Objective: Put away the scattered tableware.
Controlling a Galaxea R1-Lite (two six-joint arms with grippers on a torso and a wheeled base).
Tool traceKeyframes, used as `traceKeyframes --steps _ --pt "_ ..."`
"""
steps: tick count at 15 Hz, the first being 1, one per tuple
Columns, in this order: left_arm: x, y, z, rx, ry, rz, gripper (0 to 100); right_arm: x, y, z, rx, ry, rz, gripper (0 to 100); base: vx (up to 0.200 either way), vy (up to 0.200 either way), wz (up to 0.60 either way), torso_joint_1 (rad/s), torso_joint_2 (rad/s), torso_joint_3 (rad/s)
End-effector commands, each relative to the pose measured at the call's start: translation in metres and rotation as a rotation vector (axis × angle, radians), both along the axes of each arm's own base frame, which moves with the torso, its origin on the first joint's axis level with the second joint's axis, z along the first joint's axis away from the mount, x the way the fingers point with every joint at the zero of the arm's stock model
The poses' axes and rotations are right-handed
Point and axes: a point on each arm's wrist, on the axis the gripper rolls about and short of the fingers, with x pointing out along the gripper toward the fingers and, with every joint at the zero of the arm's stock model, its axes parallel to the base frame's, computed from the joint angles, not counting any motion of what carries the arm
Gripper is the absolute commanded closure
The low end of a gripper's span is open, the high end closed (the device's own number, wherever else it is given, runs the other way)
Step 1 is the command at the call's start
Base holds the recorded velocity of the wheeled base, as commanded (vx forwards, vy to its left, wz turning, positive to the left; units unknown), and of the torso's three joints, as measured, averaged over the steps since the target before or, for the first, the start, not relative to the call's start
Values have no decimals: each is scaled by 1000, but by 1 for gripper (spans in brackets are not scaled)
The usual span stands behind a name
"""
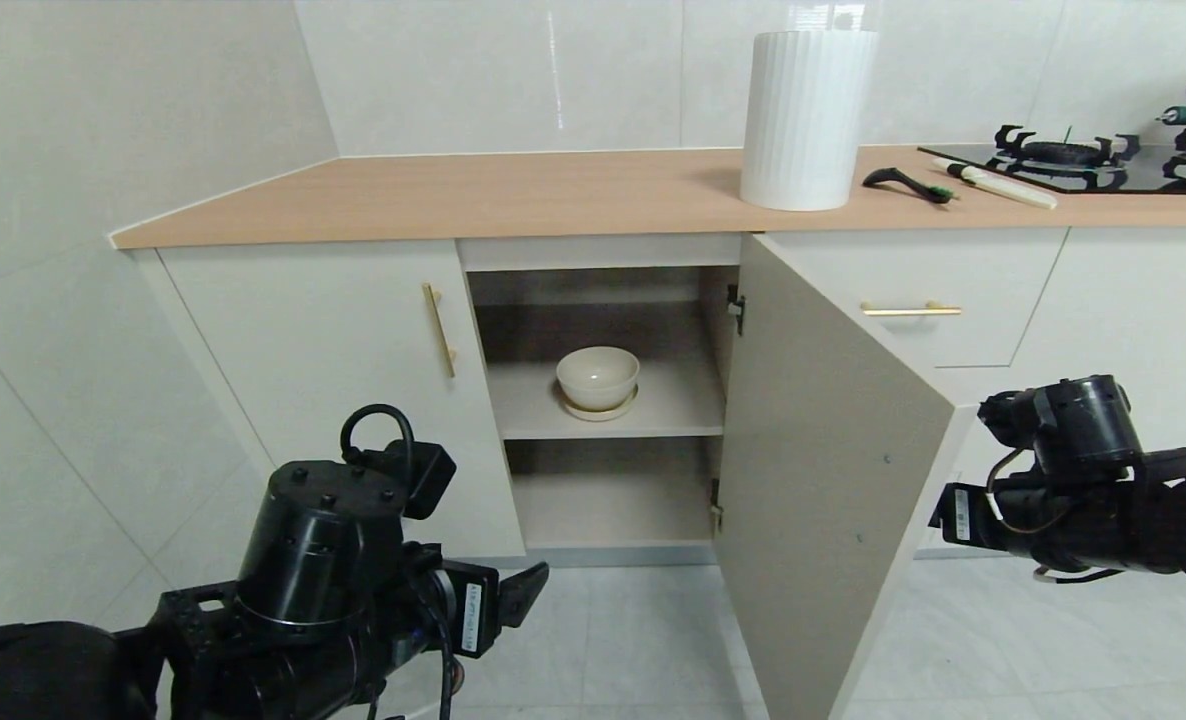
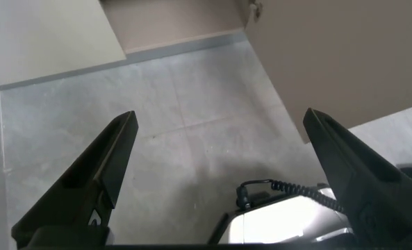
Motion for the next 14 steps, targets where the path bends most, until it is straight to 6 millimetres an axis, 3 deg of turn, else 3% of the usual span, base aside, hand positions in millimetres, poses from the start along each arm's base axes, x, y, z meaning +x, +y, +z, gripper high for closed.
traceKeyframes --steps 1,2,3,6,9,14 --pt "1 1 1 -1 -6 6 0 -2 9 1 6 -5 30 0 0 0 0 0 0 0" --pt "1 1 1 -1 -6 6 0 -2 9 1 6 -5 30 0 0 0 0 0 0 0" --pt "4 6 2 18 -16 20 0 -6 27 3 14 -13 95 0 0 0 0 0 0 0" --pt "8 16 10 41 -57 65 0 -5 51 7 52 -81 190 0 0 0 0 0 0 0" --pt "15 32 21 42 -99 122 0 9 80 11 112 -152 314 0 0 0 0 0 0 0" --pt "15 51 36 86 -168 160 0 42 129 -5 126 -163 399 0 0 0 0 0 0 0"
